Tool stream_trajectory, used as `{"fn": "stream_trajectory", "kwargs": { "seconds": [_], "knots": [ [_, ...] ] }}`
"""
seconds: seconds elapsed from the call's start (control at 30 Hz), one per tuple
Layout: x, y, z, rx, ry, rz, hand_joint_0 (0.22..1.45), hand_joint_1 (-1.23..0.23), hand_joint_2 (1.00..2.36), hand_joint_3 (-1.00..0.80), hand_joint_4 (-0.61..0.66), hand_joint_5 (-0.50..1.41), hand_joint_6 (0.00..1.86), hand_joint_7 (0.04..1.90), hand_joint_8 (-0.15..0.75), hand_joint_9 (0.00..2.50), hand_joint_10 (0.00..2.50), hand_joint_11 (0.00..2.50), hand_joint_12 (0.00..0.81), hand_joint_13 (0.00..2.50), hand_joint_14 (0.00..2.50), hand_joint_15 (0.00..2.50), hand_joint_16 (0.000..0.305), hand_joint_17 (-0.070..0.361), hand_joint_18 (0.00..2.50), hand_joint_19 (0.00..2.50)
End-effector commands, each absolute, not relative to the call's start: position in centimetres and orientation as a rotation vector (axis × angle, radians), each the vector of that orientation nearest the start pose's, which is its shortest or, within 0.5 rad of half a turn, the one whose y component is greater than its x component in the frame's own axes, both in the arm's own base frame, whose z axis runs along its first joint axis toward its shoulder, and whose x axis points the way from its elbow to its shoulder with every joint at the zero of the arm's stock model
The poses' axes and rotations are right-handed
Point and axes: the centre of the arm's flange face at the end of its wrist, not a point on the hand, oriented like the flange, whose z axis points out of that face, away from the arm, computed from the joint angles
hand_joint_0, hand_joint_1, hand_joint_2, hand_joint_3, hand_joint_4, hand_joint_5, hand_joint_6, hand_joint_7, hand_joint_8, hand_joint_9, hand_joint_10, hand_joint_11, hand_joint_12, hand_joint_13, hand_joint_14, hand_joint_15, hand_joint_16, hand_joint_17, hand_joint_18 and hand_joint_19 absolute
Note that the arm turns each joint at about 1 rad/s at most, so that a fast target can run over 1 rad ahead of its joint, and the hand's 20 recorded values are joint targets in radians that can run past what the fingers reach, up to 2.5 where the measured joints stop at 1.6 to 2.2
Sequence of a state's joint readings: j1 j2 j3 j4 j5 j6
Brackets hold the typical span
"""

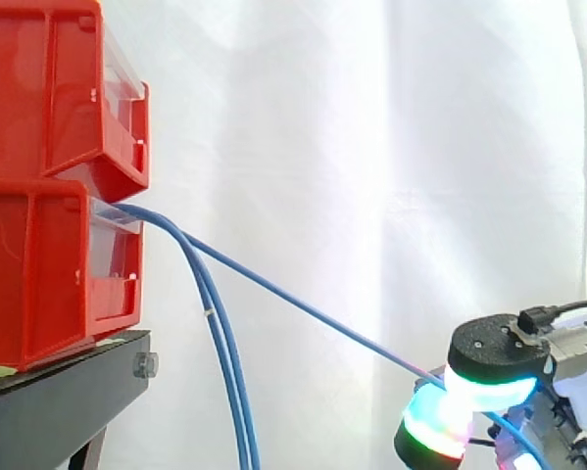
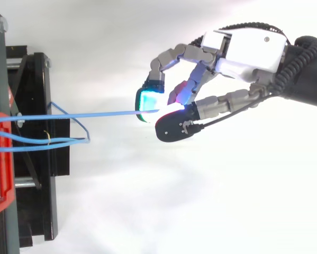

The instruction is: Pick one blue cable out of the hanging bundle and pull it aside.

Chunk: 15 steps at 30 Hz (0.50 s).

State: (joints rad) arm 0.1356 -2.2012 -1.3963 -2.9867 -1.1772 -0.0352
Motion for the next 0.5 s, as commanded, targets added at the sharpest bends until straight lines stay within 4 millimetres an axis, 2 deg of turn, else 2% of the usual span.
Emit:
{"fn": "stream_trajectory", "kwargs": {
  "seconds": [0.0, 0.47],
  "knots": [
    [67.71, -7.81, 20.68, 1.432, 1.277, 0.789, 0.58, -0.92, 1.09, -0.03, -0.11, 0.0, 0.86, 1.08, 0.23, 1.27, 0.02, 0.51, 0.275, 0.92, 0.02, 0.44, 0.052, 0.118, 0.89, 0.39],
    [67.77, -7.47, 20.69, 1.407, 1.298, 0.778, 0.58, -0.92, 1.09, -0.03, -0.11, 0.0, 0.86, 1.08, 0.235, 1.27, 0.02, 0.53, 0.275, 0.92, 0.01, 0.43, 0.052, 0.118, 0.88, 0.39]
  ]
}}
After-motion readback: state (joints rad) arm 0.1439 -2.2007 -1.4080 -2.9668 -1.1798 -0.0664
